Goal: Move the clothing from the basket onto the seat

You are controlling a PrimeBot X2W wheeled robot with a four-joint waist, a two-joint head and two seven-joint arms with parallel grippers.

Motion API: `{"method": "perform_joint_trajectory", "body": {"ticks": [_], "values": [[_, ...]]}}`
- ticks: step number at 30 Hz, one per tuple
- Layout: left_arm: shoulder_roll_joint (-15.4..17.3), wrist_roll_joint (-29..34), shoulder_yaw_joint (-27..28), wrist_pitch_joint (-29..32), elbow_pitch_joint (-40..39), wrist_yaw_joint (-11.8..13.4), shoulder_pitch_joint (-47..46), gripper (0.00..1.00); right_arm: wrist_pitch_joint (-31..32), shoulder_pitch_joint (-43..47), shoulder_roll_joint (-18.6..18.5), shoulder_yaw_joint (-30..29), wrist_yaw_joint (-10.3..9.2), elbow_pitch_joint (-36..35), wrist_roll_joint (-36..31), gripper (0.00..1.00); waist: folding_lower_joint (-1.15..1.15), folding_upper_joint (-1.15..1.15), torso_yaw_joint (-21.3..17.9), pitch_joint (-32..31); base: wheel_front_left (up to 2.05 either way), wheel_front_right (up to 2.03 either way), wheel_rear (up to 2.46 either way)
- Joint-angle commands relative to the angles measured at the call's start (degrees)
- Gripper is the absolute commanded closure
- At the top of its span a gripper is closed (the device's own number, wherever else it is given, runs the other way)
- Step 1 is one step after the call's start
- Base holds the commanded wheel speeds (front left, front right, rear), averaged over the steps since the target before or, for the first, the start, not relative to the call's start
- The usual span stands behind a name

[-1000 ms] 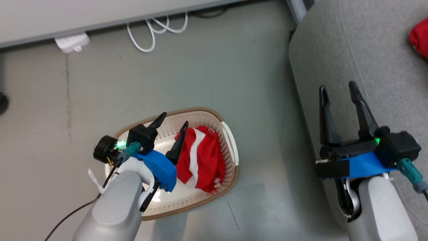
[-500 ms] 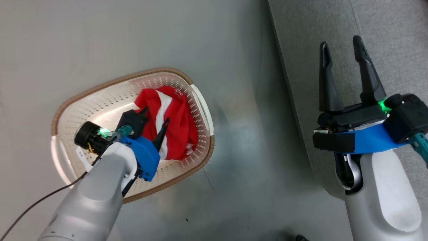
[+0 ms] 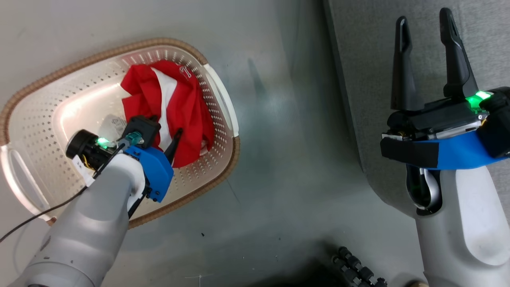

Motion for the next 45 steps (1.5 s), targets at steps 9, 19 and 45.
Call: {"method": "perform_joint_trajectory", "body": {"ticks": [9,19,45], "values": [[1.4,-0.9,-3.4,0.6,2.7,0.0,-4.1,0.00,0.0,-2.0,0.1,0.2,-0.03,-1.1,0.6,0.00,0.00,0.00,-0.5,5.2,0.00,0.00,0.00],[1.2,-2.0,-5.5,0.7,4.0,0.0,-5.5,1.00,0.0,-2.1,0.1,-0.5,-0.04,-1.4,0.5,0.00,0.00,0.00,-0.3,6.6,0.00,0.00,0.00],[-2.1,-8.5,-8.9,-1.1,-6.2,0.0,-0.2,1.00,0.0,0.3,0.0,-2.2,-0.03,2.0,-2.1,0.00,0.00,0.00,6.3,-4.0,0.00,0.00,0.00]]}}
